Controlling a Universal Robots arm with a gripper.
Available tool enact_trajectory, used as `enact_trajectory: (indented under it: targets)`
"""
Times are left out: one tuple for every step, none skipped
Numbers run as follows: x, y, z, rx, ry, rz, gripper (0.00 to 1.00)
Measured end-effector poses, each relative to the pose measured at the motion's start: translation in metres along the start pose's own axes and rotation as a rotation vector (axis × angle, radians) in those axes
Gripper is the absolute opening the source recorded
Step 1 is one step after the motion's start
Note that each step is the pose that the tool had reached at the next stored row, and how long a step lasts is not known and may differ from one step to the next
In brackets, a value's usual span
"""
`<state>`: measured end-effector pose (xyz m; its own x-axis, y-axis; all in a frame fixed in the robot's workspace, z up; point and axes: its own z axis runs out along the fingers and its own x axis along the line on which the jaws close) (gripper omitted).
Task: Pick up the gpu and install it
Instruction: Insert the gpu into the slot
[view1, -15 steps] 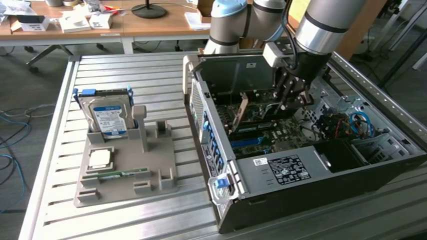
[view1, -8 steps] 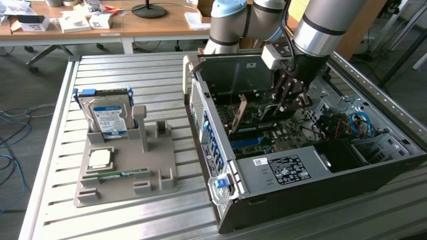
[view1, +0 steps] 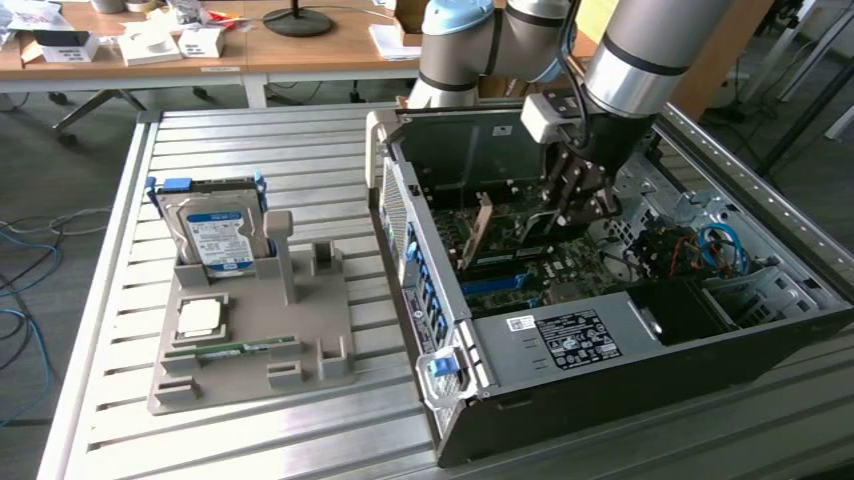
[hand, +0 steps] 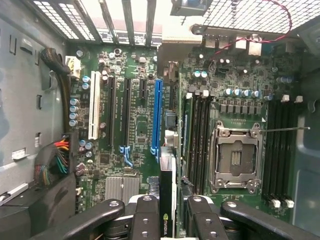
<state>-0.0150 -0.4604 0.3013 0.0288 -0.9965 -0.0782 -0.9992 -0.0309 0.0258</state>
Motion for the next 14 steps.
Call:
enact_trajectory:
  targets:
    - [0.0000,0.0002,0.0004,-0.0001,0.0001,-0.001,0.26]
    - [0.0001,0.0003,0.0009,-0.0002,0.0002,-0.002,0.26]
    - [0.0001,0.0003,0.0012,-0.0003,0.0004,-0.003,0.26]
    - [0.0001,0.0003,0.0012,-0.0004,0.0006,-0.004,0.26]
    - [0.0001,0.0006,0.0014,-0.0005,0.0007,-0.004,0.26]
    - [0.0001,0.0010,0.0018,-0.0001,0.0003,-0.004,0.26]
    - [0.0001,0.0013,0.0021,0.0006,0.0004,-0.005,0.26]
    - [0.0001,0.0017,0.0023,0.0017,0.0005,-0.006,0.26]
    - [0.0002,0.0020,0.0025,0.0026,0.0006,-0.007,0.26]
    - [0.0002,0.0023,0.0027,0.0034,0.0006,-0.007,0.26]
    - [0.0002,0.0026,0.0029,0.0041,0.0006,-0.008,0.26]
    - [0.0002,0.0029,0.0031,0.0051,0.0006,-0.008,0.26]
    - [0.0002,0.0032,0.0032,0.0060,0.0007,-0.008,0.26]
    - [0.0002,0.0034,0.0032,0.0061,0.0008,-0.008,0.26]
